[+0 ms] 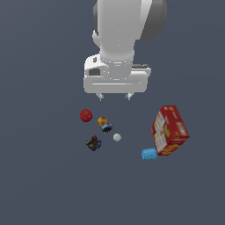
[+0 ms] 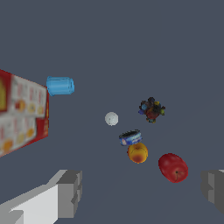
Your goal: Pick up a designated object from a clutter of objects.
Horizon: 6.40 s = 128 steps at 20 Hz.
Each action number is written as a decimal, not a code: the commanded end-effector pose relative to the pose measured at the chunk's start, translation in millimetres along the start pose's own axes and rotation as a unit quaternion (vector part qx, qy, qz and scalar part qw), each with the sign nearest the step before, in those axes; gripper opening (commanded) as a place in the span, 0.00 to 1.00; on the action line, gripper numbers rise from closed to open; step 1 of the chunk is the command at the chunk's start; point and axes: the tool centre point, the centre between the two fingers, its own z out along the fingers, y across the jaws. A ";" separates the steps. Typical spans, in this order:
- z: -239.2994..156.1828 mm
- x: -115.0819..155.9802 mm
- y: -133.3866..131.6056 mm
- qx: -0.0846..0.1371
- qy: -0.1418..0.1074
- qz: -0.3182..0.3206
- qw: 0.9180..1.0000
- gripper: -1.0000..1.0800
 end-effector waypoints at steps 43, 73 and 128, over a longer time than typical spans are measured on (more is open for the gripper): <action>209.5 28.0 -17.7 0.003 0.011 -0.097 0.995 0.96; 288.1 24.6 -20.8 0.006 0.012 -0.109 0.994 0.00; -72.7 -3.3 -89.0 0.006 0.013 -0.109 0.994 0.00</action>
